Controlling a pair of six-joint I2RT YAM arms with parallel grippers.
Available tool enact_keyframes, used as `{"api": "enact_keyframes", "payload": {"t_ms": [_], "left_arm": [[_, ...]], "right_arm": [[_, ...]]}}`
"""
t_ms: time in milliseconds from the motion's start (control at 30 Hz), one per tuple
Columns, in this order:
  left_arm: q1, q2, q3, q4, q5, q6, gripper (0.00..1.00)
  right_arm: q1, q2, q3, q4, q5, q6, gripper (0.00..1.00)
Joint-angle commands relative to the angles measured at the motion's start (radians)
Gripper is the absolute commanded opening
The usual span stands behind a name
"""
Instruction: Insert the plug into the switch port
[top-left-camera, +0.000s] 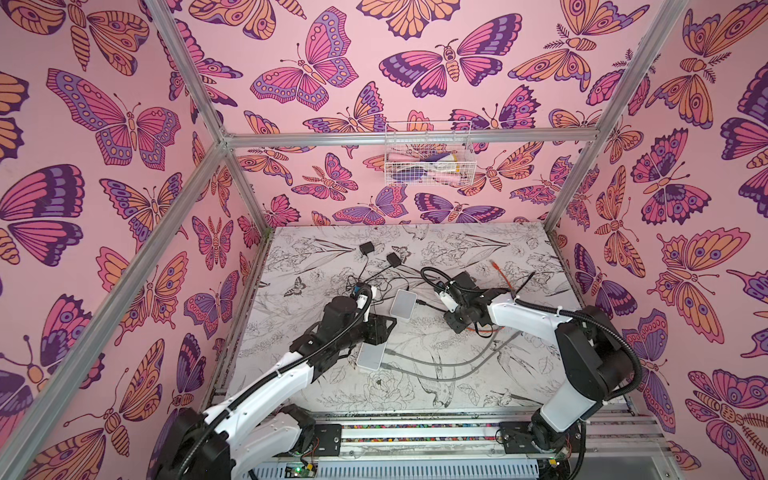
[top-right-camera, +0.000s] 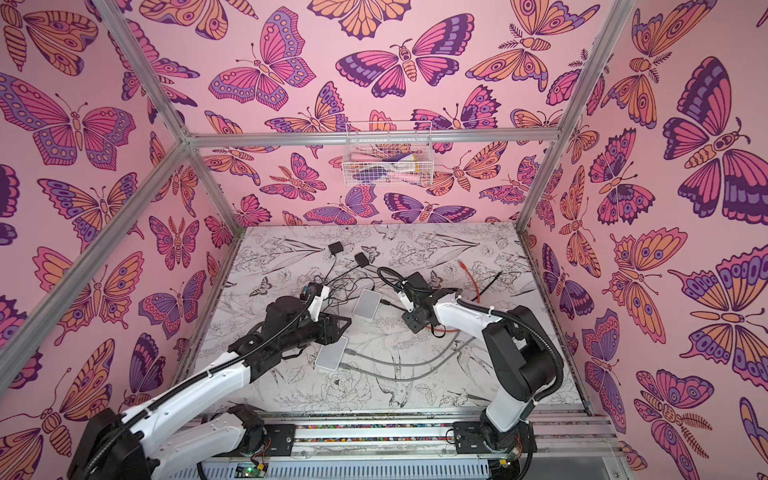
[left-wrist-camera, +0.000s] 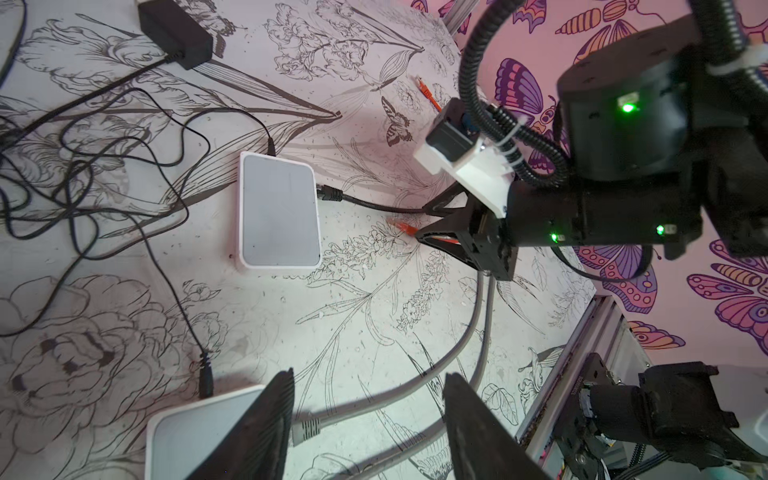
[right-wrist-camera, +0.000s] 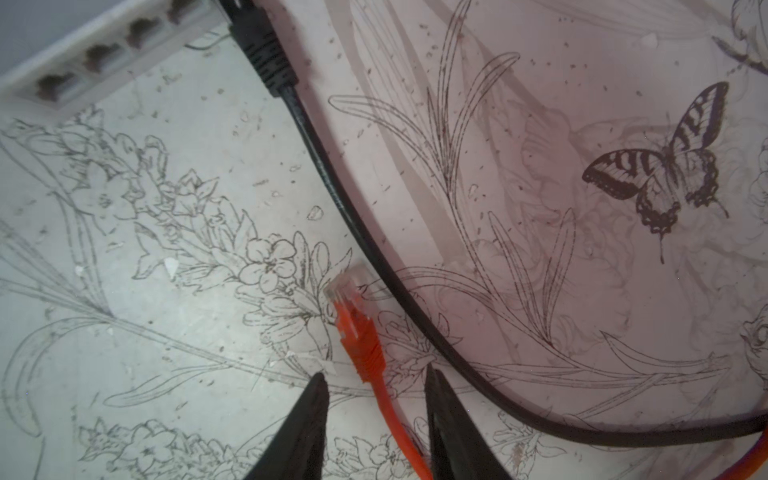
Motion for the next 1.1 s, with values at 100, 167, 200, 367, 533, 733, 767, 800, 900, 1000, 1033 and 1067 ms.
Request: {"api": "enact_keyframes", "payload": {"t_ms": [100, 167, 200, 367, 533, 733, 767, 800, 900, 1000, 1033, 1067], "left_arm": [[-0.001, -0.128, -0.059, -0.038, -0.030, -0.027, 0.61], [-0.002, -0.163, -0.071, -0.050, -0.021, -0.037, 0.61], [-0.001, -0.181, -0.077, -0.056, -0.019, -0.042, 0.61], [-0.002, -0.305, -0.110, -0.101, -0.011, -0.071, 0.61], [-0.002, -0.415, -0.109, -0.175, -0.021, -0.071, 0.61], [-0.003, -0.435, -0.094, -0.197, 0.001, -0.082, 0.61], [-0.003, -0.429, -0.090, -0.196, 0.007, -0.081, 0.61], [-0.003, -0.423, -0.084, -0.195, 0.014, -0.082, 0.61], [-0.009, -0.411, -0.066, -0.194, 0.042, -0.084, 0.61], [-0.017, -0.425, -0.061, -0.171, 0.083, -0.093, 0.62], [-0.020, -0.435, -0.064, -0.153, 0.100, -0.100, 0.62], [-0.022, -0.446, -0.070, -0.137, 0.116, -0.110, 0.62]], "right_arm": [[-0.012, 0.089, 0.104, -0.113, -0.054, 0.044, 0.41], [-0.012, 0.135, 0.141, -0.165, -0.086, 0.050, 0.40], [-0.012, 0.154, 0.155, -0.186, -0.088, 0.061, 0.39], [-0.011, 0.240, 0.206, -0.264, -0.077, 0.100, 0.33], [0.004, 0.187, 0.181, -0.234, -0.082, 0.124, 0.08], [0.122, -0.046, 0.129, -0.165, -0.010, 0.129, 0.00], [0.153, -0.085, 0.125, -0.161, 0.020, 0.120, 0.00], [0.186, -0.118, 0.124, -0.156, 0.058, 0.108, 0.00], [0.272, -0.253, 0.111, -0.127, 0.129, 0.076, 0.00], [0.356, -0.371, 0.050, -0.032, 0.158, 0.047, 0.00], [0.379, -0.416, 0.016, 0.017, 0.154, 0.041, 0.00], [0.396, -0.454, -0.019, 0.062, 0.139, 0.030, 0.00]]}}
